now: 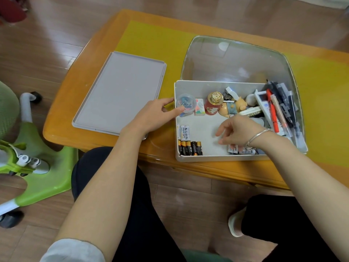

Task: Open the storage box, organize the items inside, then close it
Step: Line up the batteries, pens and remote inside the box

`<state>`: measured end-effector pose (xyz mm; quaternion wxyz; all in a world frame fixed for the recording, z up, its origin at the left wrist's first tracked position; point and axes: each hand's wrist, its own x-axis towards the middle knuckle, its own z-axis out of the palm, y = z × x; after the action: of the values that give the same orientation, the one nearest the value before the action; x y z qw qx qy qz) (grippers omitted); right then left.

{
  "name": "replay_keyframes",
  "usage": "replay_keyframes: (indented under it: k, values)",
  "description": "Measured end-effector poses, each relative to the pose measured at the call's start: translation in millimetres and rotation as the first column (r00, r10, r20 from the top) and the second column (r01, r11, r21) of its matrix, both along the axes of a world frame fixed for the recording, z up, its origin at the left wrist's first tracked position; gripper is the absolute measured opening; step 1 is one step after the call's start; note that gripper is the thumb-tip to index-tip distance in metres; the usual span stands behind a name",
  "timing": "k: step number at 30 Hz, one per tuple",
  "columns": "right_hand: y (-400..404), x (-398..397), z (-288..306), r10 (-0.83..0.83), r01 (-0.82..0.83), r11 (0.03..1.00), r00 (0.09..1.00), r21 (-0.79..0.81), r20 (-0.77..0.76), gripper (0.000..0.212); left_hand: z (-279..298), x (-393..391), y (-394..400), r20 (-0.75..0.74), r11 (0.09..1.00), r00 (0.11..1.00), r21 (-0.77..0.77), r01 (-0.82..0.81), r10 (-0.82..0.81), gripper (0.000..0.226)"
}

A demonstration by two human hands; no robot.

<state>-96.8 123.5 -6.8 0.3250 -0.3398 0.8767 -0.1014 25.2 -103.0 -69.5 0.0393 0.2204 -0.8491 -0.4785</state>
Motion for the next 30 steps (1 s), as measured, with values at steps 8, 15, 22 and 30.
replay_keyframes:
  k: [8, 15, 22, 30]
  values:
    - [30, -12, -7, 0.153, -0.090, 0.949, 0.969, 0.303, -0.192, 0.015, 0, 0, 1, 0.001, 1.000, 1.000, 0.020, -0.014, 0.014, 0.083]
    - [21, -9, -9, 0.298, -0.167, 0.882, 0.923, 0.441, -0.244, 0.012, -2, -1, 1, 0.007, 1.000, 1.000, 0.014, -0.019, 0.019, 0.078]
    - [20, -6, -12, 0.236, -0.147, 0.928, 0.943, 0.343, -0.235, 0.009, -2, -1, 0, 0.003, 1.000, 1.000, 0.003, -0.017, 0.017, 0.079]
    - [11, -4, -13, 0.306, -0.230, 0.886, 0.942, 0.402, -0.137, 0.013, -2, -1, 0, 0.010, 1.000, 1.000, 0.001, -0.016, 0.016, 0.075]
